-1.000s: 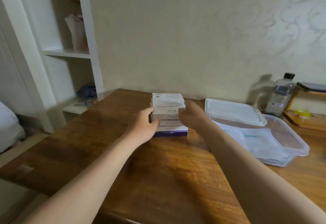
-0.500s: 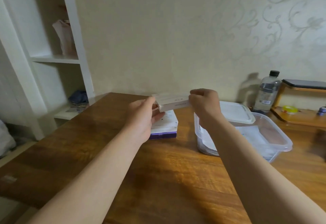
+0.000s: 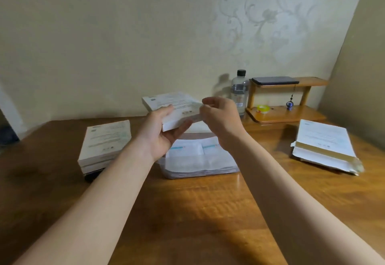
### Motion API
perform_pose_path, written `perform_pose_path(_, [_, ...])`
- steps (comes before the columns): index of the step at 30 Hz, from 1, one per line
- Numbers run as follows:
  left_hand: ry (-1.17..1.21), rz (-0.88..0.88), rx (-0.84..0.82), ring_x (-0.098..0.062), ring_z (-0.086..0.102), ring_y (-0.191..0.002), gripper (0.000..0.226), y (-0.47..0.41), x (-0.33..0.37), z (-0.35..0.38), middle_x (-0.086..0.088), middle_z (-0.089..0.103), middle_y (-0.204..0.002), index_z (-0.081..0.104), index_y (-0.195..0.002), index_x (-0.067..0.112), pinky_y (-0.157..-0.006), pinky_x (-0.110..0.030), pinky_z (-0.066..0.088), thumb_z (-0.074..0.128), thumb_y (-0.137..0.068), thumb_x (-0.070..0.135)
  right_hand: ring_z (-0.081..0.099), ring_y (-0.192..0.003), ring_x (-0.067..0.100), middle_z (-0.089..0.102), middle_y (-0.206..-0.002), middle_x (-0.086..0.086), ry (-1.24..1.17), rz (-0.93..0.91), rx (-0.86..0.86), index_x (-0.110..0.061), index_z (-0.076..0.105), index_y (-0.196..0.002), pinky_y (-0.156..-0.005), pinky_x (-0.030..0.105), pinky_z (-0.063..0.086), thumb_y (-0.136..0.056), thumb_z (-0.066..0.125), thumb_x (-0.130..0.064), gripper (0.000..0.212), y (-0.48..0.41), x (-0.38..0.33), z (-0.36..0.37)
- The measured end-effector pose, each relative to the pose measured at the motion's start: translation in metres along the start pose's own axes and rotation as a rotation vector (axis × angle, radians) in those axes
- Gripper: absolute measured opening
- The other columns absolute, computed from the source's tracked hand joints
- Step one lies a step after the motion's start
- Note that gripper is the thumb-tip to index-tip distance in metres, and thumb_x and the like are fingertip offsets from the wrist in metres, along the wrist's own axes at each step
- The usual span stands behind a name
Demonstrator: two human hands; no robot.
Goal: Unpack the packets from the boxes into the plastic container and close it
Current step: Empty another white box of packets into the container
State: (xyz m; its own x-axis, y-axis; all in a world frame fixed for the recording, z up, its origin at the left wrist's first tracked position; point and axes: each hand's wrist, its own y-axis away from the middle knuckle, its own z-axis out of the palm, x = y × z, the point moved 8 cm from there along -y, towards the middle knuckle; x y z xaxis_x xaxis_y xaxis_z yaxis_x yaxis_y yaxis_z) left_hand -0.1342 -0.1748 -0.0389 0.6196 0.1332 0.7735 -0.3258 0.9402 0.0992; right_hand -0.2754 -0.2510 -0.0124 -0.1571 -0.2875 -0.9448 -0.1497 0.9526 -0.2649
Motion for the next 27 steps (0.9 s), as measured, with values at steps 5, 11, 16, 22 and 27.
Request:
perform_pose_path(5, [-0.009, -0.061, -0.027, -0.035, 0.073, -0.102, 0.012, -0.009, -0.025, 0.022, -0.021, 0.075, -0.107, 0.062, -0.11, 0.006, -0.08, -0.039, 0.061, 0.057, -0.1, 0.007, 0.062, -0.103, 0.019, 0.065, -0.115, 0.006, 0.022, -0.014, -0.008, -0.01, 0.06, -0.128, -0.089, 0.033, 0.055, -0.089, 0.057, -0.016, 0.039, -0.002, 0.011, -0.031])
perform_pose_path(11, [-0.013, -0.093, -0.043, -0.035, 0.076, -0.081, 0.02, -0.011, -0.04, 0.032, -0.021, 0.072, -0.113, 0.061, -0.118, 0.003, -0.055, -0.031, 0.062, 0.058, -0.099, 0.005, 0.065, -0.1, 0.024, 0.068, -0.112, 0.011, 0.045, 0.015, 0.035, -0.01, 0.065, -0.118, -0.089, 0.045, 0.056, -0.093, 0.052, -0.016, 0.029, -0.014, 0.03, -0.083])
perform_pose_path(16, [-0.044, -0.117, -0.105, -0.038, 0.075, -0.093, 0.033, -0.007, -0.055, 0.051, -0.019, 0.075, -0.113, 0.058, -0.13, 0.006, -0.057, -0.032, 0.062, 0.06, -0.097, 0.003, 0.056, -0.118, 0.033, 0.055, -0.138, 0.02, 0.092, 0.182, 0.12, 0.0, 0.053, -0.133, -0.094, 0.041, 0.05, -0.101, 0.041, -0.012, 0.036, -0.015, 0.075, -0.131])
perform_pose_path(22, [-0.13, -0.151, -0.186, -0.036, 0.074, -0.099, 0.033, -0.003, -0.08, 0.078, -0.017, 0.075, -0.114, 0.058, -0.131, 0.008, -0.059, -0.031, 0.062, 0.058, -0.098, 0.006, 0.049, -0.12, 0.021, 0.046, -0.148, 0.008, 0.101, 0.344, 0.102, -0.011, 0.041, -0.147, -0.102, 0.036, 0.041, -0.103, 0.04, -0.025, 0.046, -0.011, 0.127, -0.15])
perform_pose_path(27, [-0.135, -0.164, -0.197, -0.033, 0.076, -0.094, 0.035, 0.0, -0.092, 0.093, -0.017, 0.075, -0.113, 0.057, -0.133, 0.008, -0.057, -0.03, 0.061, 0.059, -0.098, 0.006, 0.034, -0.142, 0.026, 0.031, -0.159, 0.005, 0.131, 0.391, 0.08, -0.015, 0.029, -0.154, -0.113, 0.04, 0.033, -0.103, 0.04, -0.03, 0.054, -0.006, 0.139, -0.166])
